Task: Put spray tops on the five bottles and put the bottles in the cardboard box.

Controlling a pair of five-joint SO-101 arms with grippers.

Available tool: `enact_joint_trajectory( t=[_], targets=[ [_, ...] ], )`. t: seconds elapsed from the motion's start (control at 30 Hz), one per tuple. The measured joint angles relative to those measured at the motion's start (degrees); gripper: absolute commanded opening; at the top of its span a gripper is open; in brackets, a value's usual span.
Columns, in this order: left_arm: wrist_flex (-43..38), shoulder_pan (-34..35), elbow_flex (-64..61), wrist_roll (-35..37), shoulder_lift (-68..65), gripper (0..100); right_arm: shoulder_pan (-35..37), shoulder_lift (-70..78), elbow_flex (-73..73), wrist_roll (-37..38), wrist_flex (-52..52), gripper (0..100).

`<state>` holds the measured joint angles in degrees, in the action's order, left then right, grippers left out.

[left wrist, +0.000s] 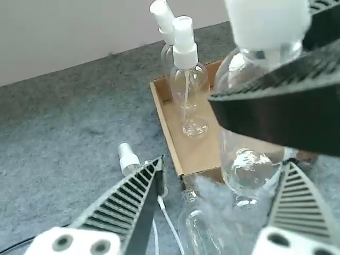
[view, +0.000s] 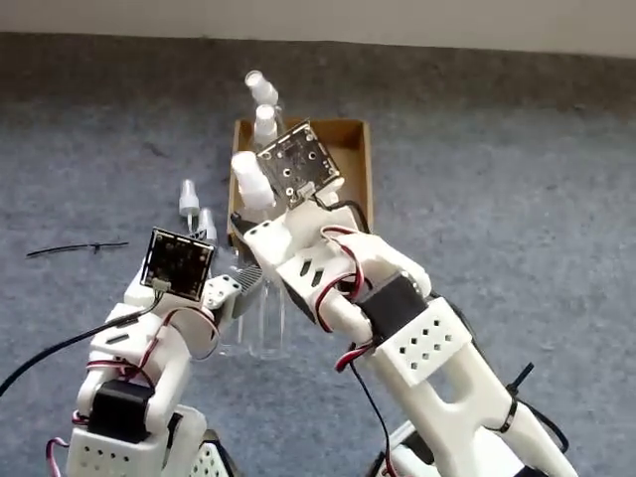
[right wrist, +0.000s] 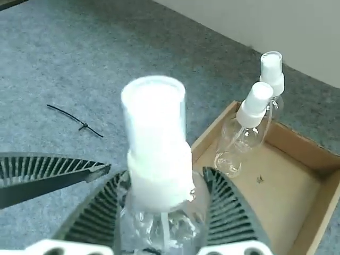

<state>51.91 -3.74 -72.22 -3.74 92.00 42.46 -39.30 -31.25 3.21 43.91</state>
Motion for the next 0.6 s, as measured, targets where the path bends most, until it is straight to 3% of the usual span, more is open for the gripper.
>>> enact_joint_trajectory(
  t=[0.27, 0.6],
  targets=[
    [-0.3, 1.3, -0.1, -0.2, 0.0, 31, -0.1, 0.0, 0.1, 0.0, -0.3, 0.4],
    [-2.5, 5.3, 0.0, -0.3, 0.1, 30, -6.3, 11.5, -0.1, 0.0, -15.2, 0.4]
  ],
)
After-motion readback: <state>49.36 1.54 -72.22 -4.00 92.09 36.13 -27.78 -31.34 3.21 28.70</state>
